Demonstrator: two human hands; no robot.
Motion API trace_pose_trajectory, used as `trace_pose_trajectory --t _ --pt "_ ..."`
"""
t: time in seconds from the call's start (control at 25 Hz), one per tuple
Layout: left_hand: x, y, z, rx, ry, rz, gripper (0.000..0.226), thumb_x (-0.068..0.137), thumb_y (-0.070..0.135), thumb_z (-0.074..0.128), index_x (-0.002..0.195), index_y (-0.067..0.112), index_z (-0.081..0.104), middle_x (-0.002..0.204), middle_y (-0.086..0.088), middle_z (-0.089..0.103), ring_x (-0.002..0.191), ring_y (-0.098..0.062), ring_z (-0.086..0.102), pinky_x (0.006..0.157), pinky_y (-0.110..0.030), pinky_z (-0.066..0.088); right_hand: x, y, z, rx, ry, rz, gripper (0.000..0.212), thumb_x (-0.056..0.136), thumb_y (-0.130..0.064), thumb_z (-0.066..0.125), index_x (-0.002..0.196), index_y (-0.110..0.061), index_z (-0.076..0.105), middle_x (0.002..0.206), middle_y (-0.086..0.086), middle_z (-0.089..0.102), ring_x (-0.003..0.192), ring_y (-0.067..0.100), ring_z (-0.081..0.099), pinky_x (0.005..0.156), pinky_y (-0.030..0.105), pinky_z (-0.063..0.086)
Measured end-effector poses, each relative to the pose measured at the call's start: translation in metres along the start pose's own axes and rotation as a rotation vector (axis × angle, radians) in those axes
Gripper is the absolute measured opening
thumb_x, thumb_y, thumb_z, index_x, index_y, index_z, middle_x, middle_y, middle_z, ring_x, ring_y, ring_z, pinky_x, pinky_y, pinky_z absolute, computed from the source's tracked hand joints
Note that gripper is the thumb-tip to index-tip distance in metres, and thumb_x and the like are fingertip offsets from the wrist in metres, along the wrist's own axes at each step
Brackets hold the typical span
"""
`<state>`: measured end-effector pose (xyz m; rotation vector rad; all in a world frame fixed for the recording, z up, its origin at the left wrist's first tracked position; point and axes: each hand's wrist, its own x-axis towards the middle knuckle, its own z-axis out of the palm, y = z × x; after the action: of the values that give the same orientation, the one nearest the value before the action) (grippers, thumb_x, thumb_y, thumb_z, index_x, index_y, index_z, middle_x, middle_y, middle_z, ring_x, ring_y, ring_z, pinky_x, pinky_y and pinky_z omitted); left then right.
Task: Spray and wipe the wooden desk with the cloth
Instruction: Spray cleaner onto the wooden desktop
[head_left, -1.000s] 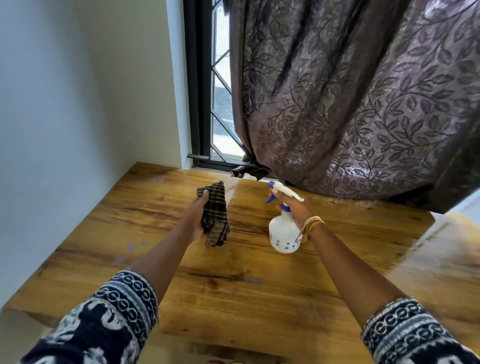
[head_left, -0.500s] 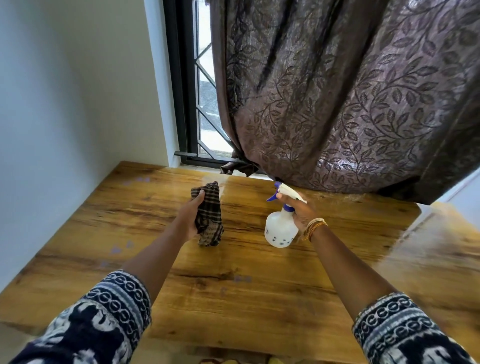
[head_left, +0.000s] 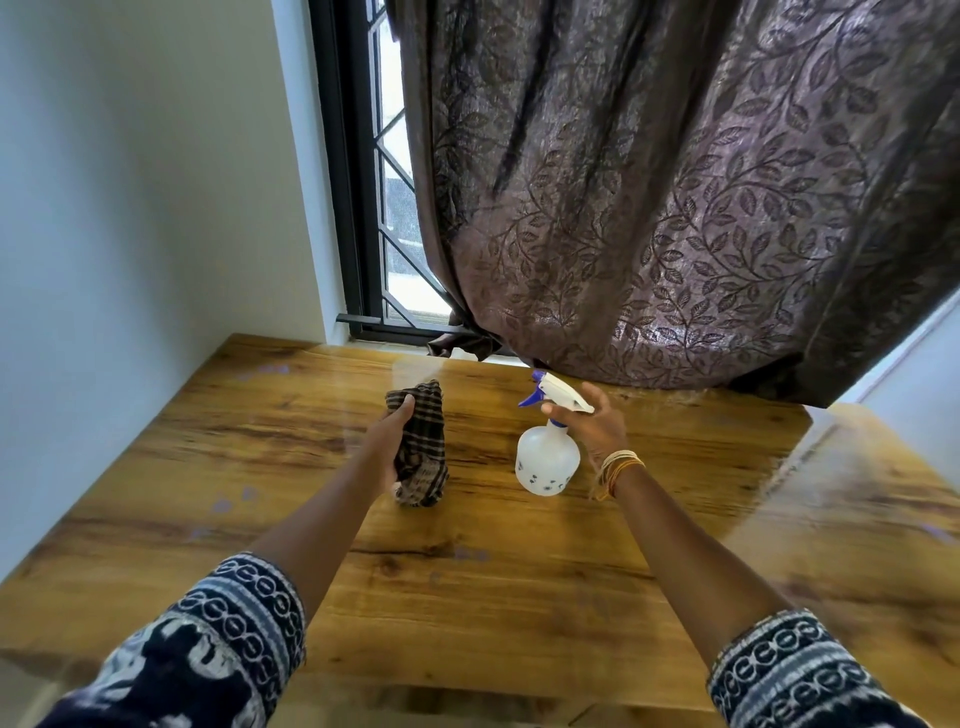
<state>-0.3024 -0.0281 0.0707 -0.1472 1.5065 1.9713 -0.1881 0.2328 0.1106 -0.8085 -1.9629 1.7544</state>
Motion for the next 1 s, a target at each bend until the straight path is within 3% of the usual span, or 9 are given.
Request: trace_pose_trajectory --t 0.16,0.28,0.44,0.52,0.6,0.72,0.8,0.92,1.0 --pt "-0.005 -0.007 0.005 -0.011 0.009 -0.001 0.047 0.094 0.047 0.057 0.125 0.013 0.057 0.118 -0.016 0.068 0.108 -0.036 0.064 0.087 -0.046 0.052 -0.014 0.006 0.005 0.018 0.141 0.066 0.101 0.062 -0.029 0.091 0.146 -0.013 0.036 0.121 0.007 0.059 0.108 0.021 0.056 0.089 0.033 0.046" --pt "-0.004 -0.010 0.006 -0.006 0.027 -0.002 0.051 0.088 0.047 0.065 0.125 0.013 0.058 0.117 -0.016 0.069 0.108 -0.036 0.065 0.097 -0.053 0.049 -0.030 0.012 0.018 -0.040 0.375 0.112 0.106 0.047 -0.056 0.089 0.137 -0.021 0.045 0.112 -0.005 0.059 0.111 0.022 0.058 0.096 0.049 0.047" --pt "-0.012 -0.012 0.012 0.008 0.006 0.030 0.043 0.087 0.039 0.070 0.119 0.012 0.061 0.115 -0.016 0.070 0.107 -0.036 0.066 0.099 -0.055 0.049 -0.056 0.011 0.044 0.008 0.652 0.003 0.059 0.064 -0.050 0.084 0.104 -0.016 0.057 0.092 -0.005 0.057 0.092 0.021 0.059 0.082 0.040 0.051" --pt "-0.023 -0.014 0.019 -0.002 -0.015 0.039 0.040 0.087 0.035 0.072 0.119 0.012 0.063 0.113 -0.015 0.071 0.106 -0.034 0.067 0.097 -0.052 0.051 -0.069 0.014 0.058 0.074 0.515 -0.047 0.028 0.081 -0.037 0.074 0.088 -0.014 0.058 0.084 -0.001 0.060 0.084 0.024 0.062 0.068 0.029 0.049" --pt "-0.032 -0.017 0.026 0.025 -0.022 0.031 0.041 0.086 0.031 0.073 0.121 0.012 0.063 0.112 -0.013 0.071 0.104 -0.033 0.068 0.088 -0.047 0.056 -0.077 0.019 0.069 0.069 0.220 0.008 0.022 0.090 -0.034 0.064 0.078 -0.016 0.060 0.079 0.002 0.065 0.081 0.026 0.063 0.069 0.030 0.049" --pt "-0.050 -0.024 0.036 0.060 -0.035 0.015 0.043 0.088 0.030 0.071 0.124 0.010 0.062 0.113 -0.014 0.072 0.102 -0.033 0.069 0.077 -0.040 0.056 -0.086 0.019 0.073 -0.021 -0.216 0.182 0.022 0.092 -0.044 0.058 0.099 -0.024 0.061 0.107 0.005 0.068 0.102 0.025 0.063 0.093 0.043 0.051" --pt "-0.060 -0.026 0.037 0.035 -0.063 0.005 0.043 0.092 0.032 0.066 0.126 0.006 0.060 0.117 -0.017 0.069 0.106 -0.035 0.067 0.080 -0.043 0.056 -0.098 0.013 0.073 0.066 -0.429 0.303 0.031 0.093 -0.042 0.058 0.115 -0.022 0.059 0.120 0.007 0.063 0.112 0.028 0.059 0.098 0.047 0.048" --pt "-0.081 -0.026 0.030 0.016 -0.077 -0.008 0.044 0.096 0.034 0.058 0.126 0.002 0.059 0.121 -0.022 0.066 0.111 -0.039 0.063 0.091 -0.048 0.054 -0.116 0.010 0.079 0.129 -0.622 0.301 0.018 0.093 -0.026 0.062 0.111 -0.023 0.062 0.114 0.007 0.066 0.110 0.028 0.061 0.098 0.048 0.049" --pt "-0.095 -0.028 0.021 0.011 -0.043 -0.018 0.046 0.096 0.036 0.058 0.124 0.000 0.060 0.119 -0.023 0.065 0.108 -0.039 0.064 0.088 -0.048 0.055 -0.126 0.006 0.089 0.075 -0.676 0.213 0.014 0.092 -0.018 0.065 0.105 -0.024 0.064 0.108 0.006 0.069 0.101 0.025 0.064 0.096 0.047 0.052"
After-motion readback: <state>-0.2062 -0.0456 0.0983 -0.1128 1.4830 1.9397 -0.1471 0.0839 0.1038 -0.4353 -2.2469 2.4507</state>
